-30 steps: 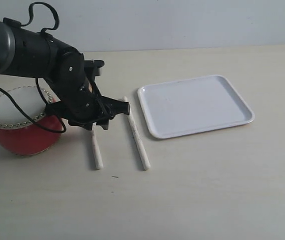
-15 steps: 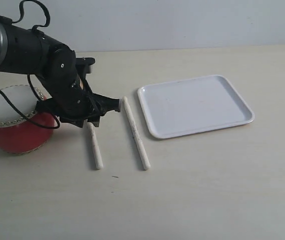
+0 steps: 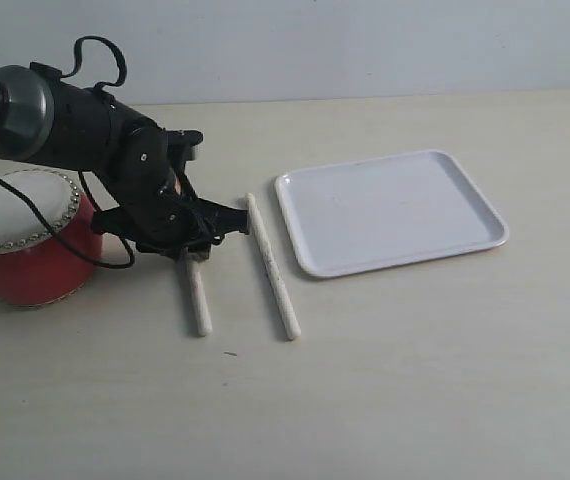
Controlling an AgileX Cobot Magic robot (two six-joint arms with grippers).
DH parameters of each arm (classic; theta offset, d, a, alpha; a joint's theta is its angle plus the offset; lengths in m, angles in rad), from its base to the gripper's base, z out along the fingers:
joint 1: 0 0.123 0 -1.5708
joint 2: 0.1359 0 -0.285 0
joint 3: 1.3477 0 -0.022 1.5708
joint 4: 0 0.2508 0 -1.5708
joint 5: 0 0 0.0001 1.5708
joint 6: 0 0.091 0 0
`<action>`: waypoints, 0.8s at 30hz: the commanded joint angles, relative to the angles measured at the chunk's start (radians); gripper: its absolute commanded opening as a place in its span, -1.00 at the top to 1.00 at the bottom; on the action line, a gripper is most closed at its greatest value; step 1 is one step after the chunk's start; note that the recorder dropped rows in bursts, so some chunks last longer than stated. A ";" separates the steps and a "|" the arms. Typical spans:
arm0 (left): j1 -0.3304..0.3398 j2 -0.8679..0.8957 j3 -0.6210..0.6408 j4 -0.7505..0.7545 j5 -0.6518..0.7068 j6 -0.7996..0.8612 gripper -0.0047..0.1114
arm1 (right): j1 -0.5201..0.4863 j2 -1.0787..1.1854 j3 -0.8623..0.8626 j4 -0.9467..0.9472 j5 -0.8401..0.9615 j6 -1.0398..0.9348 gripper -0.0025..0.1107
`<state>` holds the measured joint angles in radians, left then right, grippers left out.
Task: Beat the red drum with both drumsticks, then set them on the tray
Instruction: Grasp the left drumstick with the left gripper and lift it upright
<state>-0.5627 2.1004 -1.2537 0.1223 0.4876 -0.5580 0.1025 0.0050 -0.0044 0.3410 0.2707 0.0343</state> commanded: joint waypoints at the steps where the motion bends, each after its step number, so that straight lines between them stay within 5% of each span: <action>1: 0.005 0.041 0.010 -0.014 0.018 -0.005 0.37 | -0.006 -0.005 0.004 -0.002 -0.002 -0.003 0.96; 4: 0.005 0.041 0.010 -0.012 0.018 0.007 0.92 | -0.006 -0.005 0.004 -0.002 -0.002 -0.005 0.96; 24: 0.003 -0.246 0.010 -0.010 0.047 0.141 0.92 | -0.006 -0.005 0.004 -0.002 -0.007 -0.005 0.96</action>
<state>-0.5587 1.8994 -1.2463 0.1150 0.5293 -0.4428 0.1025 0.0050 -0.0044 0.3410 0.2727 0.0343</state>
